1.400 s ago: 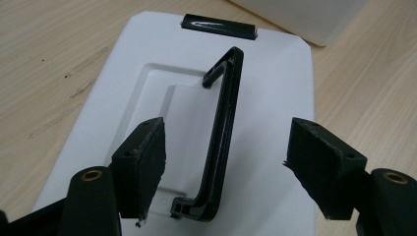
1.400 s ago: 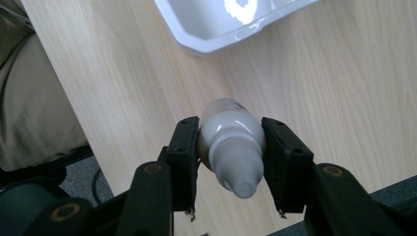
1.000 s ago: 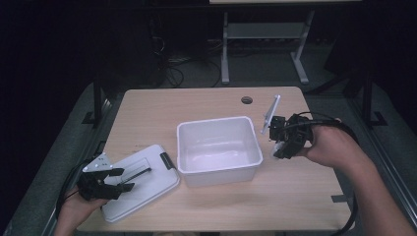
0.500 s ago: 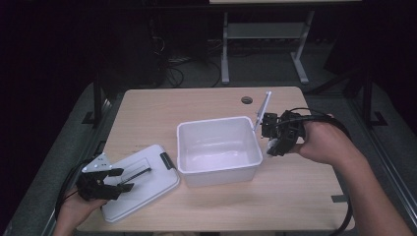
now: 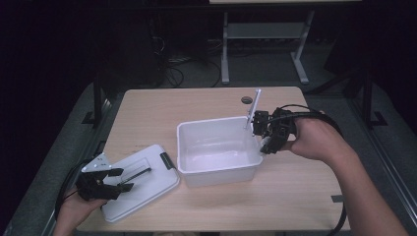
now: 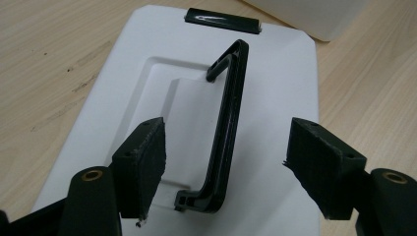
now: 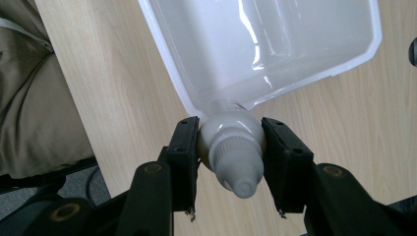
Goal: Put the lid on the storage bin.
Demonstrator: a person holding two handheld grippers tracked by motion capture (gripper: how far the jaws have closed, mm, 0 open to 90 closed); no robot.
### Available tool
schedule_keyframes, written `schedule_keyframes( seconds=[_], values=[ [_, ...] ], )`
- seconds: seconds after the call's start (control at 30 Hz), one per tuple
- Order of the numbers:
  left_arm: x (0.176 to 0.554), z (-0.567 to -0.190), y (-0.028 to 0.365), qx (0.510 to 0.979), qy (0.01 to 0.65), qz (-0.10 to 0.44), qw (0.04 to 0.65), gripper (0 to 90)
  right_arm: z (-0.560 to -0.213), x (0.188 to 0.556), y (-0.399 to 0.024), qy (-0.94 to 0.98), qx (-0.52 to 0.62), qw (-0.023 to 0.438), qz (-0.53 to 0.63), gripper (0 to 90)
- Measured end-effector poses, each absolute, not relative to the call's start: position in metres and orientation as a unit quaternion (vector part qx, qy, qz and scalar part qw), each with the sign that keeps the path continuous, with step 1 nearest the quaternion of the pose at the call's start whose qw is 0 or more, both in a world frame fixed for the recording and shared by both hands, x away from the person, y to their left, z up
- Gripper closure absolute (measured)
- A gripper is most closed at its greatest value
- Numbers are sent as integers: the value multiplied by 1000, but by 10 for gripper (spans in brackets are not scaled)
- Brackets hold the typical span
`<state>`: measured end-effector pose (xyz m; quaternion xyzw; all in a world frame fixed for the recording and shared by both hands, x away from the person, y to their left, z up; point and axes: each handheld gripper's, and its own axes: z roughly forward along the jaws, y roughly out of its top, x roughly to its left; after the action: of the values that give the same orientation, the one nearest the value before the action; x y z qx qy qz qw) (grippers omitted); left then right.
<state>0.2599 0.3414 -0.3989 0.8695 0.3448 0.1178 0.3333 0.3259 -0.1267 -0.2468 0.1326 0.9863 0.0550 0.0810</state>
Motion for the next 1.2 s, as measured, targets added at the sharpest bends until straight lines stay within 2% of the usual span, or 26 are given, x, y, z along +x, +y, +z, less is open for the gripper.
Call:
schedule_keyframes(
  seconds=[1.2],
  values=[
    [260,-401,345,867,347,119,337,304,-272,347,-92,991,111,53,49,594]
  ],
)
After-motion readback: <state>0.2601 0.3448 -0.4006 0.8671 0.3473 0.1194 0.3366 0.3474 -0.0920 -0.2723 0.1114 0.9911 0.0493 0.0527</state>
